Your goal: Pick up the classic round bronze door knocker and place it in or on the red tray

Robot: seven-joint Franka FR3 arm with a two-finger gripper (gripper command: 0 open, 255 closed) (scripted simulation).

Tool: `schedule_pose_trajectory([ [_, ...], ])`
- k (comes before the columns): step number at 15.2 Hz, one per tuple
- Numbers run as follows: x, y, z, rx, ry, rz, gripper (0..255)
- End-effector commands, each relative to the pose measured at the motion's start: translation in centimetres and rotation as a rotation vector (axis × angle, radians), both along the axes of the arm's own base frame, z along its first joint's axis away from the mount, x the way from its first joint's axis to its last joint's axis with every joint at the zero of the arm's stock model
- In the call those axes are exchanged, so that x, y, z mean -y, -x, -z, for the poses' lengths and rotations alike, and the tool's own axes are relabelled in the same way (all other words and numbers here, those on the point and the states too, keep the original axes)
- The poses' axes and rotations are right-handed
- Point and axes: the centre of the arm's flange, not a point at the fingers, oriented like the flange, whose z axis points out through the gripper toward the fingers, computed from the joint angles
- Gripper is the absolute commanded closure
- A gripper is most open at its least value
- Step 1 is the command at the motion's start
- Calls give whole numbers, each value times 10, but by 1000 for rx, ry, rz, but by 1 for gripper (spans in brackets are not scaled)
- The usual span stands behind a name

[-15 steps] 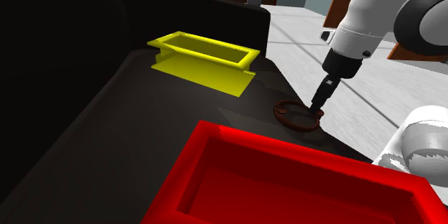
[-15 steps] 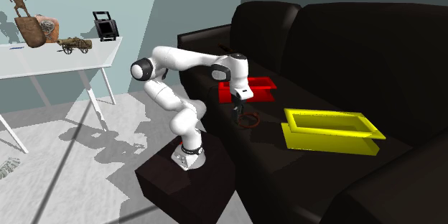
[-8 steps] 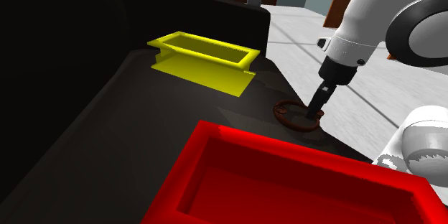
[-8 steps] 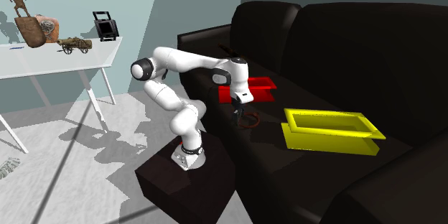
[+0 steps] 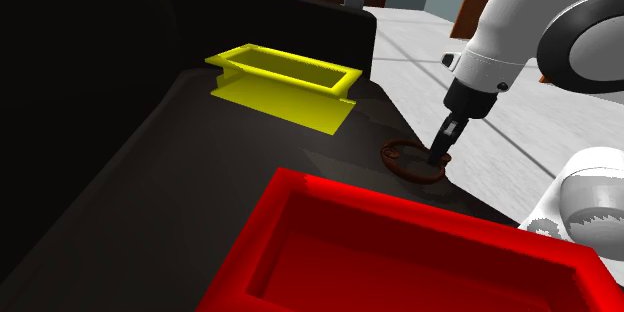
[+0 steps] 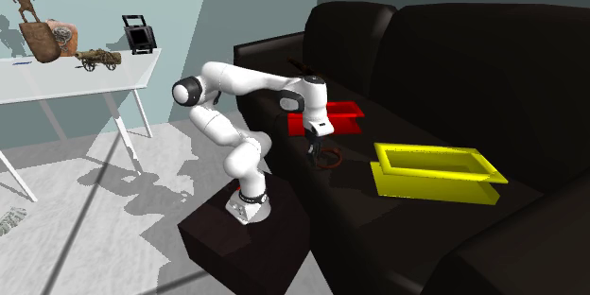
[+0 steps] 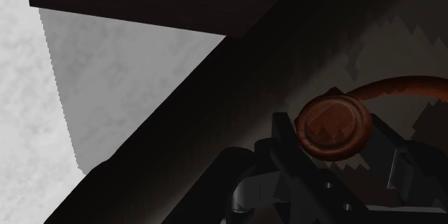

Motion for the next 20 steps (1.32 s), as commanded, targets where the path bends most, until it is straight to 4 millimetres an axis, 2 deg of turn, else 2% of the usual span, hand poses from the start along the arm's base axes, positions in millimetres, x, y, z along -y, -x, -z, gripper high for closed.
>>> schedule_pose_trajectory([
  [1, 0, 0, 0, 0, 0, 0, 255],
  [6, 0, 0, 0, 0, 0, 0, 255],
  [20, 0, 0, -74, 0, 0, 0, 255],
])
